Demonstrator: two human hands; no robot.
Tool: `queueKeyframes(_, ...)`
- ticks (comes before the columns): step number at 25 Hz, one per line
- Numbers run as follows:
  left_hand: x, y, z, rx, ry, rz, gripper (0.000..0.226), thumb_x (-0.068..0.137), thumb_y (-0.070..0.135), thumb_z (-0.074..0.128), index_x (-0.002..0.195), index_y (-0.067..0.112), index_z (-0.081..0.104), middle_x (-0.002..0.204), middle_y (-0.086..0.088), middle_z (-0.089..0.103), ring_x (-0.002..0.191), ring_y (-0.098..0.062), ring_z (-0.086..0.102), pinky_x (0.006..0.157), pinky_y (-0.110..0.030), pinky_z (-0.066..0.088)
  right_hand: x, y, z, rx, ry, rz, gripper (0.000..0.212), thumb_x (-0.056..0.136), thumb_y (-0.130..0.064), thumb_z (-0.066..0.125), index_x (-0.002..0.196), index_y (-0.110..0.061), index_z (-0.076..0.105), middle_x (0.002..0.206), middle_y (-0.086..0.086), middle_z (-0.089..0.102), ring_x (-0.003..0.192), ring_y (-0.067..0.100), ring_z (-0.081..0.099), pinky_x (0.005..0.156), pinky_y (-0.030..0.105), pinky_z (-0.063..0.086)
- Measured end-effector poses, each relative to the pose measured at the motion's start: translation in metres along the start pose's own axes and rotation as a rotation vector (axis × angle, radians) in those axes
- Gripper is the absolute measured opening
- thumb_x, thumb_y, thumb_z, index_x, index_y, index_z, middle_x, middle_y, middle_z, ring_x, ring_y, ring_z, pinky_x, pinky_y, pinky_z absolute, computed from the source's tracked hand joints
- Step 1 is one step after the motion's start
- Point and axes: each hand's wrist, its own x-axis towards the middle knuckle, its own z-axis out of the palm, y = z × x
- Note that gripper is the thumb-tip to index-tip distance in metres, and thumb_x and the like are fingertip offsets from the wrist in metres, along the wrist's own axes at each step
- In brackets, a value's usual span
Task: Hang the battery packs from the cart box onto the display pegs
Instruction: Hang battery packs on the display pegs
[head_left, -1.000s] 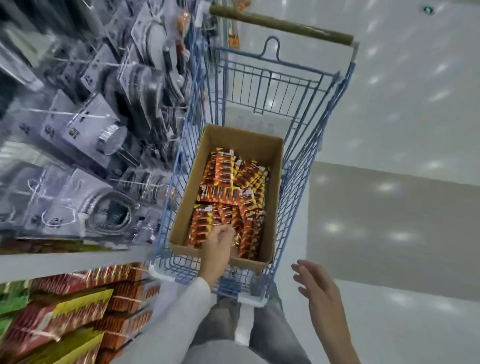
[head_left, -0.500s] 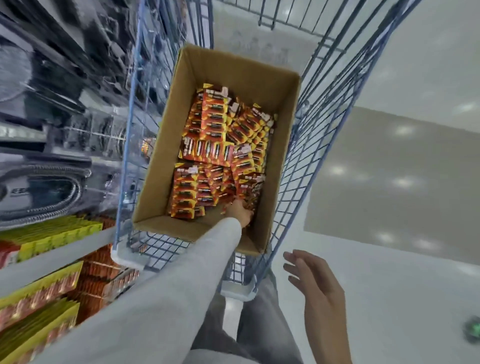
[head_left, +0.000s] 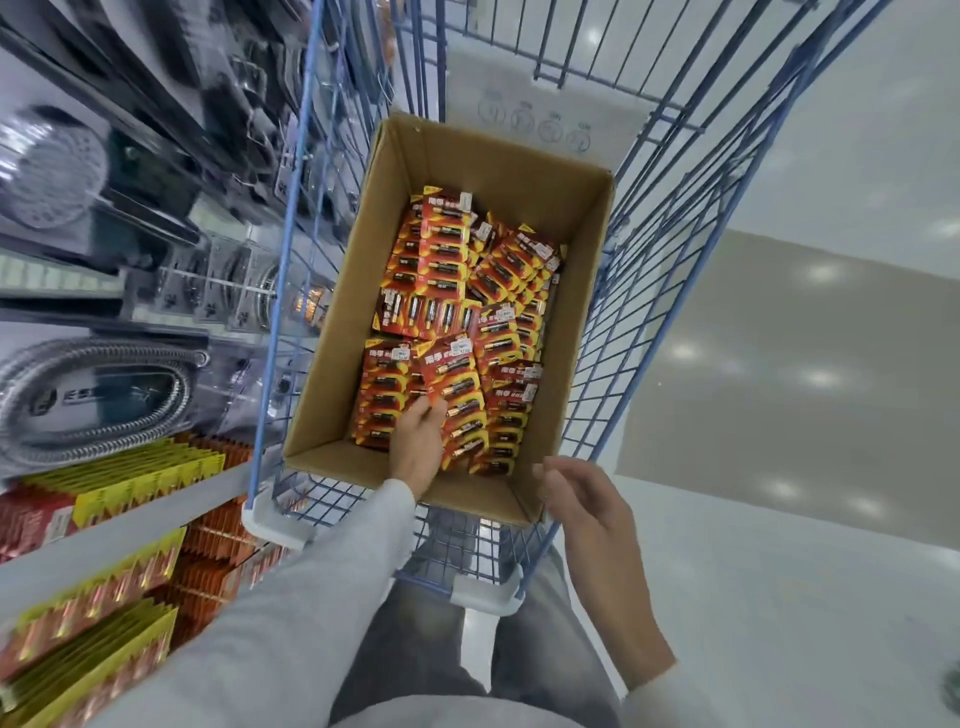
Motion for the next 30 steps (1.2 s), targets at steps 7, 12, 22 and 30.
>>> queueKeyframes(7, -0.071, -0.001, -0.075, -0.283, 0.028, 0.083, 0.042, 0.104, 0.043, 0.05, 0.143, 0.027, 0.054, 0.125, 0.001, 0.071, 0.109, -0.019, 0.074, 0.081, -0.03, 0.063, 0.134, 0.033, 0.093, -0.201, -0.212, 0.265, 0.023, 0.096, -0.024, 0.064, 0.108, -0.018, 0.045, 0.12, 0.006, 0.063, 0.114, 0.028, 0.062, 0.103, 0.041, 0.049)
queueKeyframes(12, -0.09, -0.021, -0.096, -0.385, 0.083, 0.026, 0.046, 0.093, 0.047, 0.057, 0.137, 0.035, 0.058, 0.117, 0.006, 0.076, 0.108, -0.019, 0.075, 0.087, -0.046, 0.06, 0.186, 0.075, 0.115, -0.013, -0.041, 0.53, 0.052, 0.106, -0.037, 0.048, 0.146, -0.005, 0.045, 0.142, 0.015, 0.057, 0.128, 0.037, 0.057, 0.092, 0.038, 0.046)
queueKeyframes(22, -0.099, -0.059, -0.112, -0.362, 0.106, -0.086, 0.026, 0.09, 0.044, 0.055, 0.114, 0.036, 0.061, 0.095, 0.017, 0.079, 0.092, -0.01, 0.078, 0.071, -0.031, 0.062, 0.204, 0.118, 0.147, -0.189, 0.228, 0.43, 0.065, 0.098, -0.033, 0.062, 0.152, -0.008, 0.036, 0.152, 0.02, 0.036, 0.139, 0.04, 0.041, 0.119, 0.046, 0.033)
queueKeyframes(30, -0.095, -0.066, -0.103, -0.323, 0.098, -0.095, 0.022, 0.096, 0.04, 0.054, 0.116, 0.034, 0.062, 0.098, 0.013, 0.079, 0.094, -0.012, 0.078, 0.07, -0.028, 0.064, 0.207, 0.115, 0.15, -0.224, 0.353, 0.378, 0.069, 0.093, -0.022, 0.072, 0.144, -0.008, 0.029, 0.142, 0.018, 0.05, 0.13, 0.039, 0.054, 0.107, 0.049, 0.046)
